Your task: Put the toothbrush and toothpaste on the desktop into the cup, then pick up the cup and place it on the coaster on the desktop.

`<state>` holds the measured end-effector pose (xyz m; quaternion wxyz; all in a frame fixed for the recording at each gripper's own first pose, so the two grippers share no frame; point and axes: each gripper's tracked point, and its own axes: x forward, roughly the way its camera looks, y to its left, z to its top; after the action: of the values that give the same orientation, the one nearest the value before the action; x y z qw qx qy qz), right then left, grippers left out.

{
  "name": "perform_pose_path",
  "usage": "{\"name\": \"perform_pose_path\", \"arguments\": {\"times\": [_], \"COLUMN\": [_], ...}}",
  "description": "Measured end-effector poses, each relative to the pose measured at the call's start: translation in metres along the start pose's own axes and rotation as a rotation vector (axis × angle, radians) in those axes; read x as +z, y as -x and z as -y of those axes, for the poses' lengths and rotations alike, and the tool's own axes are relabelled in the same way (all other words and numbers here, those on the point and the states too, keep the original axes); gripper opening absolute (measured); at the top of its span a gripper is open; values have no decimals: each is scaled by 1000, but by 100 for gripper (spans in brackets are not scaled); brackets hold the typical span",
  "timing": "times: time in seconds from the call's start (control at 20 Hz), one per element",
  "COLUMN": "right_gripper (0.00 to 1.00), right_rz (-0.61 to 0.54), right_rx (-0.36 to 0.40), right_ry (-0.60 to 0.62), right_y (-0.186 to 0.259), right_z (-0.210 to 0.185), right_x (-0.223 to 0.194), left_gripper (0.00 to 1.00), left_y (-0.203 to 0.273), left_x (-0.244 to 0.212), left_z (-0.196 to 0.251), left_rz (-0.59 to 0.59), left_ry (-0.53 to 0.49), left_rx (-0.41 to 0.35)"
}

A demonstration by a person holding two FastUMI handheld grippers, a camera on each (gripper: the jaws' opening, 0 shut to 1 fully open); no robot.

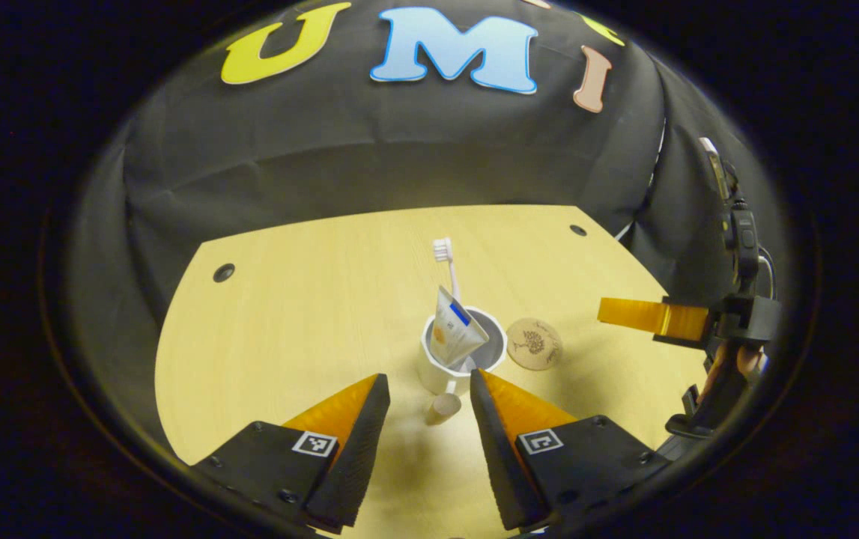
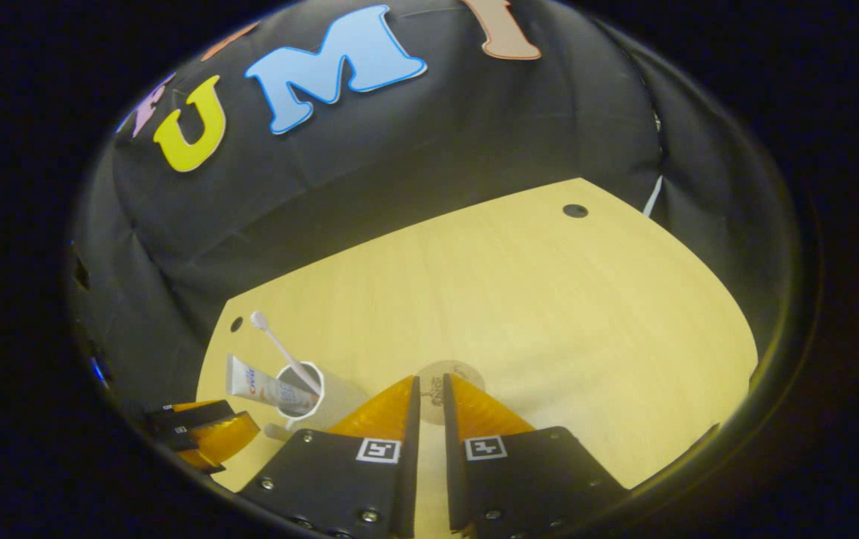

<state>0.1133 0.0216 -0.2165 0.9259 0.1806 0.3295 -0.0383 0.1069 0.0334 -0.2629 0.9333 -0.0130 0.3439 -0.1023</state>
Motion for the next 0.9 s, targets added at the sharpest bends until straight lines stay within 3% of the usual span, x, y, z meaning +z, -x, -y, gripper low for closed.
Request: {"name": "perform_pose_path", "arguments": {"times": [0.6,0.9], "right_gripper": [17,17], "right_rz": [7,0], "right_rx": [-116,-148], "right_ry": [-147,-207], "right_y": [16,19], "right_z": [67,87], "right_x": [-7,-14], "left_gripper": [75,75], "left_y": [-44,-64], "left_x": [-43,-58], "left_z": [12,10], "left_rz": [-340,-470], "left_ry": [-141,-189], "left_rx": [-116,-116]}}
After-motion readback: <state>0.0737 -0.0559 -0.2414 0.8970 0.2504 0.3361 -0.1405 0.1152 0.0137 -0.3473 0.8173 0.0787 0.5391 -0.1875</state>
